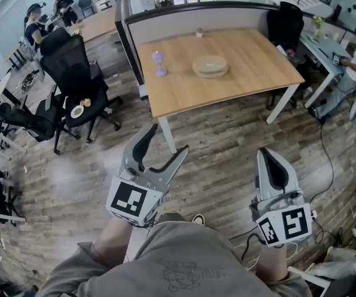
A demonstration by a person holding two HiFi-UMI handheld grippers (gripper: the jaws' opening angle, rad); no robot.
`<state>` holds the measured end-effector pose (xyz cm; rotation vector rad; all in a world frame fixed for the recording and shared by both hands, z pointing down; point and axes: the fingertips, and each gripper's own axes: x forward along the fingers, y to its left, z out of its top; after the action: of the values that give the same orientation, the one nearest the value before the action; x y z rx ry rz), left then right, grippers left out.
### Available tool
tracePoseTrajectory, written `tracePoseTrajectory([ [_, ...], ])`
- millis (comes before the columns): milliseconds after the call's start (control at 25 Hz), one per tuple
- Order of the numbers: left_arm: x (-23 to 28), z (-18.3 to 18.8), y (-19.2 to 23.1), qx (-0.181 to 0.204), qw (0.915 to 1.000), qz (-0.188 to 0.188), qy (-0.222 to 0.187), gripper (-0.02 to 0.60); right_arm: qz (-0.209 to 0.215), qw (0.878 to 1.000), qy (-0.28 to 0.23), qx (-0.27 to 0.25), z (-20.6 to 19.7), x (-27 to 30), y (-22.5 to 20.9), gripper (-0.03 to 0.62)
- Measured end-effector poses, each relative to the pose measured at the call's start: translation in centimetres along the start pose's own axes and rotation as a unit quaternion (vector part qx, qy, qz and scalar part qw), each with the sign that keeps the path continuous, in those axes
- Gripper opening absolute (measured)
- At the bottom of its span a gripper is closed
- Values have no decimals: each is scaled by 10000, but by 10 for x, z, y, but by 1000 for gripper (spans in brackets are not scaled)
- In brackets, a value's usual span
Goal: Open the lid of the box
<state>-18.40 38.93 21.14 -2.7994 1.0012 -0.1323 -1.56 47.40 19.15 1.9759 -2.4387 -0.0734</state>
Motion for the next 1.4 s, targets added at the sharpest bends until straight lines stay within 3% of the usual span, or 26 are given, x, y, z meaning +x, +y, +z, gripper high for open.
tracePoseTrajectory([
  [160, 8, -2, -9, 6, 10000, -6, -28, 311, -124, 9996, -219, 115, -1, -3, -14, 16],
  [280, 10, -1, -9, 2, 10000, 57, 25, 307, -302, 9987, -365, 175, 3, -5, -29, 222],
  [600, 31, -13, 1, 84, 9998, 148, 117, 296, -254, 9995, -172, 59, -11, 11, -45, 225],
  [800, 57, -27, 12, -182, 9988, 168, 415, 296, -352, 9993, -61, 97, -23, 35, -67, 227],
  [920, 79, -33, 26, -82, 9995, 142, 264, 295, -363, 9993, -5, 78, -28, 54, -80, 227],
  [1400, 192, -56, 109, -241, 9980, -52, 581, 295, -255, 9986, 436, 151, -42, 191, -129, 227],
])
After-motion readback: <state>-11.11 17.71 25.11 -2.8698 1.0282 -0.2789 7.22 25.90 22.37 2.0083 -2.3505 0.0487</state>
